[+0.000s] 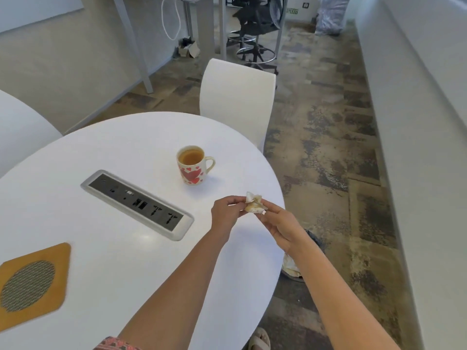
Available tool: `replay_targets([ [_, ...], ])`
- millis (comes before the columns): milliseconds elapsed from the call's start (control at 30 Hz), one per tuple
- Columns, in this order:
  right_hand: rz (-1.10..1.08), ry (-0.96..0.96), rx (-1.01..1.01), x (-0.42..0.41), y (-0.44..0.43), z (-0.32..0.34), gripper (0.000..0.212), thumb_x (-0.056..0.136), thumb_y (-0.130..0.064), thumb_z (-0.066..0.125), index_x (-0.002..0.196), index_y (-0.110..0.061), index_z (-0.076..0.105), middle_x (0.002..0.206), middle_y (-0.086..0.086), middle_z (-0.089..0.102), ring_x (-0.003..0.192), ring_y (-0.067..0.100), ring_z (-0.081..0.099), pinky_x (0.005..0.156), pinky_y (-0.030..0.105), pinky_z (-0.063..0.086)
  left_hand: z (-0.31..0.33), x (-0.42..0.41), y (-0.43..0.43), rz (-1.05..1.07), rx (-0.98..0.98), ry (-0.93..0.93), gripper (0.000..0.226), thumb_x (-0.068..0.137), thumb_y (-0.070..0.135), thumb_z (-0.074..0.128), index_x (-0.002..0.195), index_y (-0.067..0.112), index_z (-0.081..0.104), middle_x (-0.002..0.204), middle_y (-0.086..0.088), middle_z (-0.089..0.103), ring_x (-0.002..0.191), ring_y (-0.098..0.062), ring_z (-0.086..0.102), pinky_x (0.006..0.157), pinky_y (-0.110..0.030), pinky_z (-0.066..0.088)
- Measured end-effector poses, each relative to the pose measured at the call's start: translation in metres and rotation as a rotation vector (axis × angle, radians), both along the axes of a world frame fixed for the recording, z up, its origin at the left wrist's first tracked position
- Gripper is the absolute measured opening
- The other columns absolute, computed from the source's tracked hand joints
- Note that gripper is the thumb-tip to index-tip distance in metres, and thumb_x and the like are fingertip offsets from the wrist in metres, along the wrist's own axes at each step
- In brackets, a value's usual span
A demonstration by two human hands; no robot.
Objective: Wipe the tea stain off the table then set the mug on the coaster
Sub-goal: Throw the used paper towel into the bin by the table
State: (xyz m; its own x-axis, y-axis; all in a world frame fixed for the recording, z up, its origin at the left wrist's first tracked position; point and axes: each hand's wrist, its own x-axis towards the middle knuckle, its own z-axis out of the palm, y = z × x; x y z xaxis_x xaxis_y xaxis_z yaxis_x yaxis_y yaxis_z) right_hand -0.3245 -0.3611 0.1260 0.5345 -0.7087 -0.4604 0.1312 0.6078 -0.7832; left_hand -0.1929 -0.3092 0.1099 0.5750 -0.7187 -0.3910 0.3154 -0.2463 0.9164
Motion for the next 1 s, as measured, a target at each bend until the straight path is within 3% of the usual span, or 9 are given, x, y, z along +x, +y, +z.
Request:
replay_targets([
  [100, -0.059, 0.041, -0.063, -0.023, -0.039, -0.01, 0.038, 0.088, 0.011, 0.052, 0.121, -0.008, 0.057, 0.102, 0.007, 0.067, 0.09, 0.011, 0.063, 0.078, 0.014, 0.055, -0.003, -0.025, -0.041, -0.138, -0.009, -0.008, 0.02, 0.08, 0.006, 0.067, 0.096, 0.012, 0.076, 0.101, -0.002, 0.074, 0.096, -0.014, 0.068, 0.089, -0.027, 0.054],
  [233, -0.179, 0.206, -0.139, -0.049, -0.085, -0.027, 0.018, 0.088, -0.005, 0.062, 0.106, -0.005, 0.067, 0.096, 0.01, 0.069, 0.084, 0.015, 0.066, 0.072, 0.015, 0.054, -0.014, -0.056, -0.083, -0.317, 0.015, -0.252, 0.03, 0.074, 0.033, 0.078, 0.101, 0.02, 0.074, 0.101, 0.006, 0.073, 0.095, -0.01, 0.067, 0.089, -0.026, 0.052],
  [400, -0.197, 0.474, -0.186, -0.071, -0.128, -0.052, 0.005, 0.088, -0.019, 0.066, 0.088, -0.015, 0.07, 0.082, 0.008, 0.064, 0.077, 0.017, 0.056, 0.074, 0.032, 0.047, -0.028, -0.091, -0.129, -0.282, 0.057, -0.504, 0.017, 0.082, 0.02, 0.072, 0.096, 0.011, 0.073, 0.088, 0.002, 0.07, 0.082, -0.012, 0.063, 0.075, -0.015, 0.047],
  [500, -0.245, 0.679, -0.265, -0.084, -0.147, -0.065, 0.015, 0.09, -0.025, 0.062, 0.098, -0.013, 0.067, 0.081, 0.002, 0.062, 0.075, 0.017, 0.054, 0.067, 0.031, 0.042, -0.041, -0.108, -0.153, -0.356, 0.105, -0.569, 0.021, 0.086, 0.016, 0.066, 0.105, 0.012, 0.071, 0.101, -0.002, 0.071, 0.09, -0.014, 0.063, 0.085, -0.025, 0.05],
  [600, -0.262, 0.914, -0.381, -0.103, -0.162, -0.076, 0.019, 0.091, -0.02, 0.059, 0.107, -0.01, 0.065, 0.088, 0.004, 0.061, 0.081, 0.019, 0.056, 0.069, 0.027, 0.039, -0.051, -0.122, -0.167, -0.426, 0.152, -0.608, 0.029, 0.09, 0.014, 0.06, 0.118, 0.015, 0.064, 0.114, -0.002, 0.067, 0.102, -0.015, 0.06, 0.089, -0.025, 0.046],
  [733, -0.105, 1.177, -0.381, -0.125, -0.177, -0.103, 0.025, 0.093, -0.013, 0.056, 0.117, -0.008, 0.064, 0.102, 0.016, 0.068, 0.074, 0.023, 0.058, 0.062, 0.026, 0.041, -0.063, -0.129, -0.173, -0.536, 0.175, -0.768, 0.028, 0.092, 0.016, 0.054, 0.119, 0.017, 0.063, 0.122, 0.001, 0.062, 0.112, -0.015, 0.055, 0.092, -0.026, 0.042],
  [833, 0.037, 1.28, -0.402, -0.133, -0.186, -0.122, 0.03, 0.093, -0.007, 0.054, 0.123, -0.009, 0.061, 0.104, 0.018, 0.068, 0.081, 0.027, 0.064, 0.063, 0.031, 0.05, -0.073, -0.125, -0.174, -0.629, 0.178, -0.934, 0.027, 0.094, 0.015, 0.05, 0.118, 0.017, 0.063, 0.124, 0.0, 0.061, 0.115, -0.018, 0.052, 0.099, -0.038, 0.042],
  [933, 0.178, 1.27, -0.449, -0.138, -0.191, -0.14, 0.04, 0.092, -0.006, 0.056, 0.132, -0.01, 0.051, 0.121, 0.019, 0.06, 0.102, 0.031, 0.061, 0.077, 0.035, 0.051, -0.081, -0.121, -0.175, -0.667, 0.154, -1.034, 0.027, 0.094, 0.014, 0.048, 0.117, 0.017, 0.063, 0.123, -0.001, 0.061, 0.115, -0.018, 0.052, 0.1, -0.037, 0.041],
  [1000, 0.162, 1.249, -0.472, -0.141, -0.193, -0.151, 0.041, 0.092, -0.007, 0.057, 0.132, -0.01, 0.05, 0.126, 0.018, 0.057, 0.105, 0.031, 0.059, 0.08, 0.036, 0.05, -0.084, -0.12, -0.175, -0.661, 0.122, -1.073, 0.027, 0.094, 0.012, 0.047, 0.117, 0.015, 0.063, 0.12, -0.001, 0.062, 0.114, -0.018, 0.052, 0.1, -0.037, 0.04],
])
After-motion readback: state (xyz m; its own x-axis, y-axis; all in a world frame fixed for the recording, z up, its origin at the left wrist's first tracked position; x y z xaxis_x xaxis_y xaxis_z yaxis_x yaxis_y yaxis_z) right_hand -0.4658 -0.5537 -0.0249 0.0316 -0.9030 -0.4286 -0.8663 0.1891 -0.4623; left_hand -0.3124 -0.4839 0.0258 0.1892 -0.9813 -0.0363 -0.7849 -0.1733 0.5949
